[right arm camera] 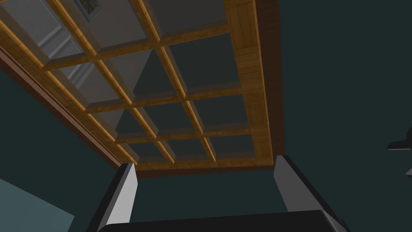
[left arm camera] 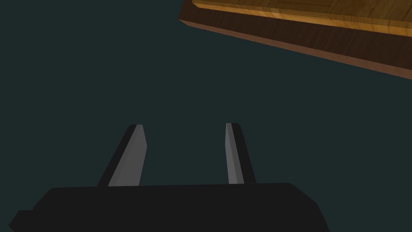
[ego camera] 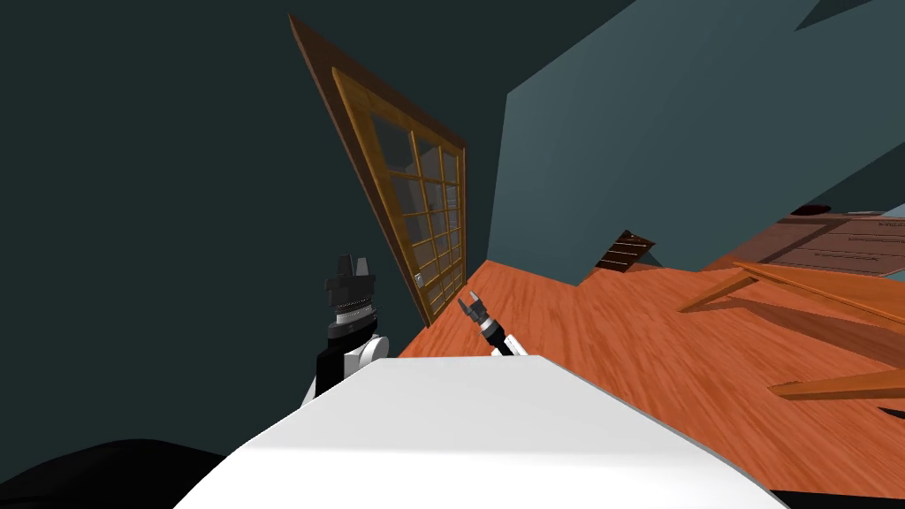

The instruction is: Pull the door open

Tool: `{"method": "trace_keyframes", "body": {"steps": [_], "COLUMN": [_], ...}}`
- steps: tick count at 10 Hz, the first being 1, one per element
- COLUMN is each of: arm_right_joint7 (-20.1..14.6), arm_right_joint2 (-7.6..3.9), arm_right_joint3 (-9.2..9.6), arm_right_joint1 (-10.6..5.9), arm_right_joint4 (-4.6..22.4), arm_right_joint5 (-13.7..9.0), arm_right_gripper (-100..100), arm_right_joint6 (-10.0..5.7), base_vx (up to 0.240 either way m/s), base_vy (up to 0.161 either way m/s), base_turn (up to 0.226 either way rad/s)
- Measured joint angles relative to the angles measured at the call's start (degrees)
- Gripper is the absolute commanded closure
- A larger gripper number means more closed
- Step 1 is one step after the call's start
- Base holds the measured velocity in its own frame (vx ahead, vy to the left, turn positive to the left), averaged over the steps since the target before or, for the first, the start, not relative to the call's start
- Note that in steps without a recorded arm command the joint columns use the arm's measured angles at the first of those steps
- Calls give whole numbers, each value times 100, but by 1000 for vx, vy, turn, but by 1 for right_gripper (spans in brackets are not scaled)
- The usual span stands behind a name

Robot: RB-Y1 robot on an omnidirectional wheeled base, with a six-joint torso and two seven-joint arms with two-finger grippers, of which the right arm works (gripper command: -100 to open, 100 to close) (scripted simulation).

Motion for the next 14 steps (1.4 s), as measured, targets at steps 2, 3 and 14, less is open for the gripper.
{"method": "trace_keyframes", "body": {"steps": [2,3,14], "arm_right_joint7": [107,161,852], "arm_right_joint2": [-14,-12,52], "arm_right_joint3": [66,75,430], "arm_right_joint1": [-87,-119,-549], "arm_right_joint4": [203,327,1612], "arm_right_joint5": [108,135,722], "arm_right_gripper": [-100,-100,-100], "arm_right_joint6": [-40,-103,-508], "base_vx": [51,71,71], "base_vy": [68,72,79], "base_turn": [-58,-89,-71]}}
